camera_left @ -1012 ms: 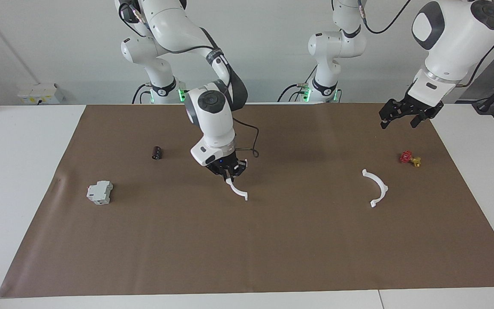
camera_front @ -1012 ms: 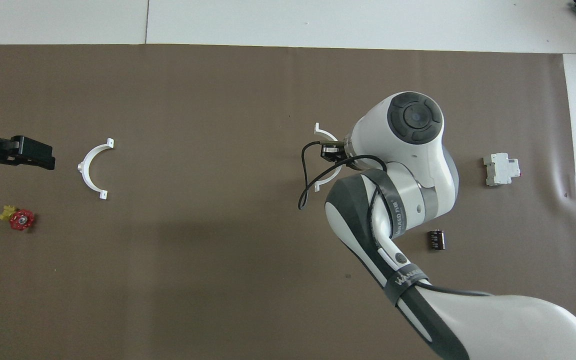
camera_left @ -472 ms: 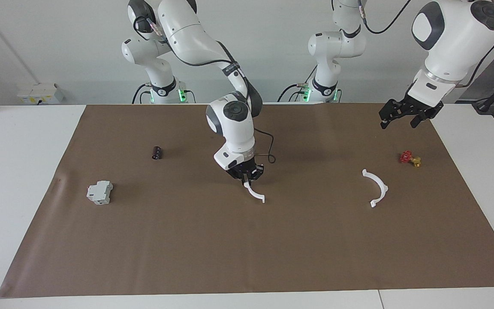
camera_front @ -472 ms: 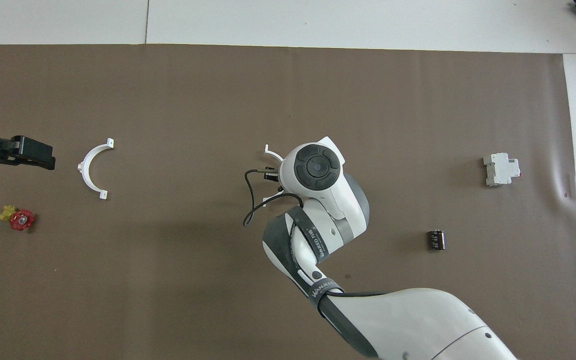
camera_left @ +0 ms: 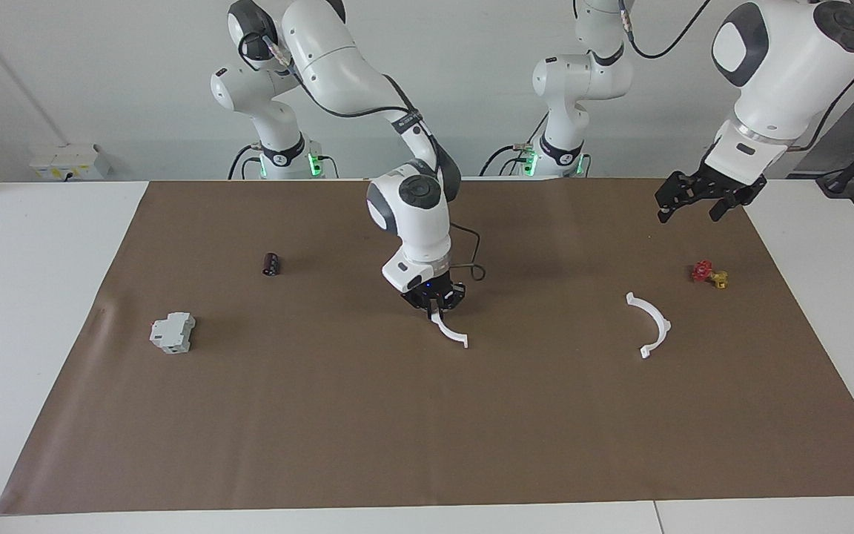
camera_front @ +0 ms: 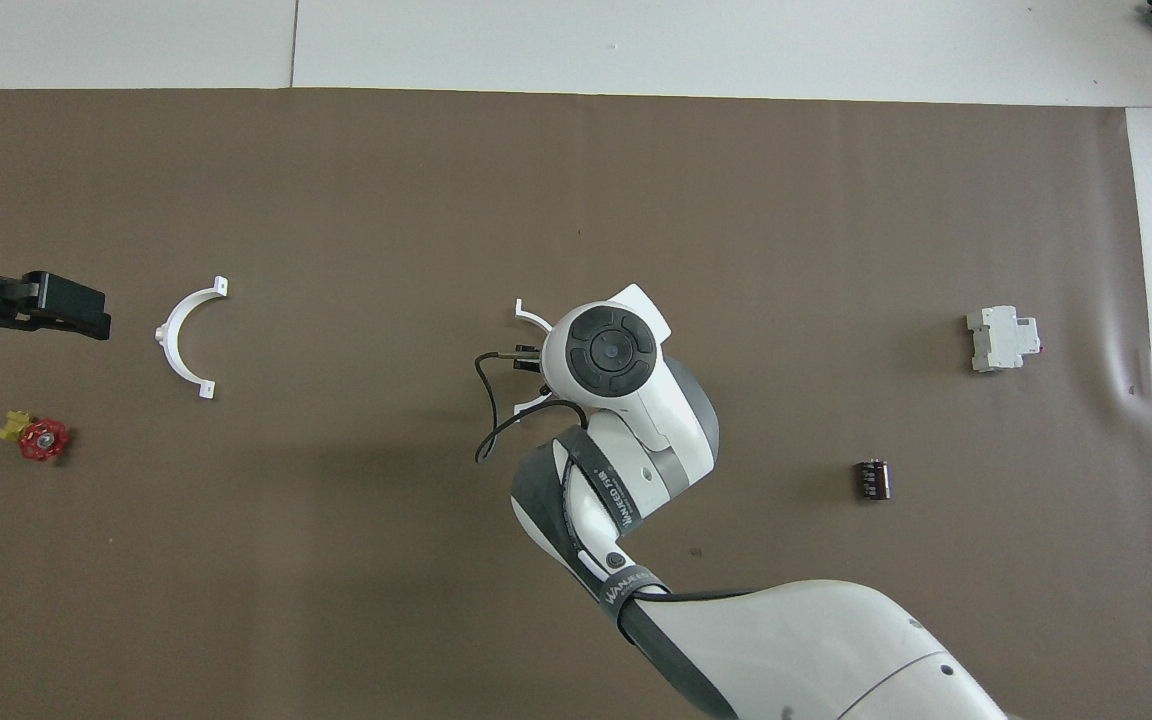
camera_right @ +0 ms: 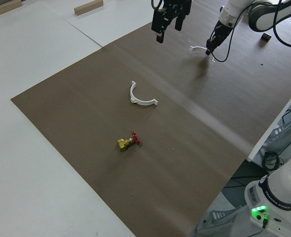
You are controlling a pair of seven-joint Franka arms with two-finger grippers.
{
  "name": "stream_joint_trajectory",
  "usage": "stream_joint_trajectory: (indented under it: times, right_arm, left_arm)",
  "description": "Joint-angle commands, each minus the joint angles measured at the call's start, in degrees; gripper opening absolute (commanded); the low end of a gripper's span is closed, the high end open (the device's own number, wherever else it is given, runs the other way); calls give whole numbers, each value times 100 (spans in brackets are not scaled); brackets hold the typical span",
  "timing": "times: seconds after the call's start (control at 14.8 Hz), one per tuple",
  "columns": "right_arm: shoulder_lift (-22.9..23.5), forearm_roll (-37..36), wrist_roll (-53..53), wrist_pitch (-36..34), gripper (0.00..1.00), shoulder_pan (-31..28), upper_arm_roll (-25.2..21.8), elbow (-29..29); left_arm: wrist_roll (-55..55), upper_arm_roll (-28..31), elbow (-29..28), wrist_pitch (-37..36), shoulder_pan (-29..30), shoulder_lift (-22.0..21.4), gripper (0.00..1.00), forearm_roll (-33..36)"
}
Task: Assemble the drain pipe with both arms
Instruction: 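Carry the half-ring with the right gripper toward the table center, then release the half-ring and withdraw the right gripper to rest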
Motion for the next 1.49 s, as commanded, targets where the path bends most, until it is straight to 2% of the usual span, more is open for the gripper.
stream_joint_trajectory:
  times: [0.0, 0.2, 0.27, 0.34, 0.4, 0.61, 0.81, 1.22, 1.42]
  right_arm:
    - [61, -141, 158, 75, 0, 75, -18, 26]
    - [61, -141, 149, 189, 0, 84, -18, -27]
    - [61, -141, 158, 181, 46, 75, -27, -27]
    - [61, -141, 158, 155, 97, 84, -27, -18]
    - [52, -150, 158, 102, 100, 84, -27, 16]
    - [-53, -150, 149, -125, 100, 84, -36, 78]
    - [-667, -194, 9, -740, 100, -109, -106, 78]
    - [-1591, -194, -1097, -1550, 100, -1302, -106, 69]
    - [-1881, -220, -1791, -1892, 100, -1962, -106, 69]
  left_arm:
    - [-46, -60, -68, 12, 65, -59, 100, 102]
    - [-46, -60, -68, 21, 65, -59, 100, 102]
    - [-46, -60, -68, 21, 65, -59, 100, 102]
    - [-46, -60, -68, 21, 65, -59, 100, 102]
    - [-46, -60, -76, 30, 65, -59, 100, 102]
    - [-46, -60, -76, 38, 65, -51, 100, 102]
    - [-20, -60, -76, 39, 65, -51, 100, 102]
    - [498, -25, -173, 328, 363, 133, 100, 111]
    - [499, 10, -602, 915, 399, 204, 100, 111]
